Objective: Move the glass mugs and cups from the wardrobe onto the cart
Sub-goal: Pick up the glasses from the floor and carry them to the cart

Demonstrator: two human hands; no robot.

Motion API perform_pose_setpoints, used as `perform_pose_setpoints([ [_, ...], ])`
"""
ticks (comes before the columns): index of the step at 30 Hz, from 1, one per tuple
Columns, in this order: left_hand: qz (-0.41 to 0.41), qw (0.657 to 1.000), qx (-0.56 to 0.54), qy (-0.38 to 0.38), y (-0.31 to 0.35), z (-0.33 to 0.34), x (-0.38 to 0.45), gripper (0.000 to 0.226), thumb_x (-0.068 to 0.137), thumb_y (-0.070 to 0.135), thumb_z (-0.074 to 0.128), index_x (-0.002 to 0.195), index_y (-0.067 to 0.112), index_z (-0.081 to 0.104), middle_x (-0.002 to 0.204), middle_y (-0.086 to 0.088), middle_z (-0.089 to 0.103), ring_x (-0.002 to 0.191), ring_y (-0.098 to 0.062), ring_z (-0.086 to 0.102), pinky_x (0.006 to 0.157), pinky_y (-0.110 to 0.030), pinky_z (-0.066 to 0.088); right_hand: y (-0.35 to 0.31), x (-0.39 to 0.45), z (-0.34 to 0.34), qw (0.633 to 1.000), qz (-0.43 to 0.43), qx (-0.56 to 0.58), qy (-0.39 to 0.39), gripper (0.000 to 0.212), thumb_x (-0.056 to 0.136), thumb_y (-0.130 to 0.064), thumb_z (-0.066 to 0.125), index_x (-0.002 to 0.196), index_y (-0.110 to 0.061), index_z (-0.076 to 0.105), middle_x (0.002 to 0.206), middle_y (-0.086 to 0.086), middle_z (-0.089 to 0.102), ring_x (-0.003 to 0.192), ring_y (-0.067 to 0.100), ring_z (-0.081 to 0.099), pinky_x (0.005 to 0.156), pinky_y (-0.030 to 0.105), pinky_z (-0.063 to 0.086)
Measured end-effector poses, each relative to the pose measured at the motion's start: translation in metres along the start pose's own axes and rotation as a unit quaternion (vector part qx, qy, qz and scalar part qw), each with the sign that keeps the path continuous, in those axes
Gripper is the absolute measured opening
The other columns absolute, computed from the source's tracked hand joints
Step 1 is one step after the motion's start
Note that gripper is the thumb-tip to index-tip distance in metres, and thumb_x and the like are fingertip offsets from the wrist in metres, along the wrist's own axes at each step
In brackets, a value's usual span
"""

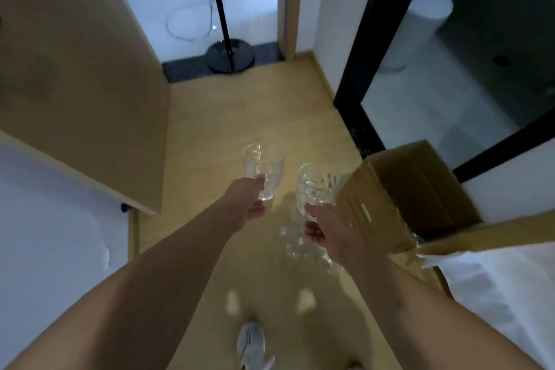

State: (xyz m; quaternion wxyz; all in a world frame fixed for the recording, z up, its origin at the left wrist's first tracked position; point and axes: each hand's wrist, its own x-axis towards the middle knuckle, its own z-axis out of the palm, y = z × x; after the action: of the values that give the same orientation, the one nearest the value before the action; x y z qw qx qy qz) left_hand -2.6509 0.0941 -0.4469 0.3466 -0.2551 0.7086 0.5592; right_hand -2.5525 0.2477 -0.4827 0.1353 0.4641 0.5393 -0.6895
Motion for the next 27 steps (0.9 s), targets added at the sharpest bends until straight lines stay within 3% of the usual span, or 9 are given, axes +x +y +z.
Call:
perform_pose_setpoints([
  [4, 0.084, 0.996, 0.000, 0.010, 0.090, -0.049, -0.063, 0.029, 0.106, 0.035, 0.051, 0.086, 0.014, 0.053, 0.070, -0.005, 0.042, 0.052, -0.016, 0.038, 0.059, -0.031, 0.044, -0.091, -0.059, 0.038, 0.996, -0.085, -0.021, -0.028, 0.013, 0.097, -0.014, 0.062, 0.108, -0.008, 0.058, 0.066, 0.008, 0.046, 0.053, 0.017, 0.045, 0.051, 0.028, 0.046],
  [8, 0.149, 0.988, -0.019, 0.028, 0.155, -0.084, -0.120, 0.027, 0.105, 0.037, 0.052, 0.090, 0.014, 0.054, 0.076, -0.007, 0.046, 0.056, -0.016, 0.041, 0.068, -0.033, 0.052, -0.165, -0.110, 0.069, 0.986, -0.154, -0.018, -0.067, 0.016, 0.099, -0.015, 0.059, 0.115, -0.012, 0.055, 0.068, 0.006, 0.045, 0.055, 0.015, 0.044, 0.050, 0.028, 0.046],
  [12, 0.172, 0.982, -0.053, 0.063, 0.196, -0.110, -0.163, 0.028, 0.103, 0.038, 0.055, 0.090, 0.014, 0.055, 0.075, -0.006, 0.043, 0.055, -0.016, 0.040, 0.059, -0.032, 0.055, -0.223, -0.152, 0.087, 0.974, -0.203, -0.035, -0.095, 0.008, 0.099, -0.017, 0.061, 0.105, -0.014, 0.058, 0.071, 0.007, 0.050, 0.058, 0.017, 0.049, 0.056, 0.030, 0.050],
  [17, 0.209, 0.968, -0.087, 0.110, 0.228, -0.126, -0.216, 0.027, 0.103, 0.037, 0.053, 0.096, 0.011, 0.057, 0.082, -0.011, 0.052, 0.054, -0.020, 0.047, 0.052, -0.031, 0.056, -0.278, -0.187, 0.090, 0.951, -0.260, -0.078, -0.147, 0.006, 0.098, -0.017, 0.063, 0.093, -0.018, 0.058, 0.067, 0.008, 0.053, 0.059, 0.018, 0.053, 0.051, 0.029, 0.055],
  [22, 0.231, 0.948, -0.143, 0.163, 0.242, -0.130, -0.266, 0.027, 0.102, 0.034, 0.052, 0.090, 0.012, 0.058, 0.108, -0.023, 0.059, 0.083, -0.032, 0.061, 0.058, -0.038, 0.056, -0.312, -0.215, 0.096, 0.922, -0.298, -0.110, -0.224, 0.012, 0.093, -0.020, 0.069, 0.101, -0.014, 0.061, 0.064, 0.009, 0.055, 0.053, 0.019, 0.054, 0.050, 0.028, 0.055],
  [27, 0.235, 0.922, -0.217, 0.221, 0.223, -0.134, -0.315, 0.023, 0.101, 0.029, 0.050, 0.087, 0.012, 0.058, 0.107, -0.024, 0.060, 0.089, -0.033, 0.063, 0.061, -0.040, 0.057, -0.315, -0.246, 0.109, 0.882, -0.329, -0.152, -0.300, 0.026, 0.093, -0.025, 0.071, 0.114, -0.013, 0.061, 0.077, 0.013, 0.060, 0.061, 0.023, 0.057, 0.055, 0.029, 0.057],
])
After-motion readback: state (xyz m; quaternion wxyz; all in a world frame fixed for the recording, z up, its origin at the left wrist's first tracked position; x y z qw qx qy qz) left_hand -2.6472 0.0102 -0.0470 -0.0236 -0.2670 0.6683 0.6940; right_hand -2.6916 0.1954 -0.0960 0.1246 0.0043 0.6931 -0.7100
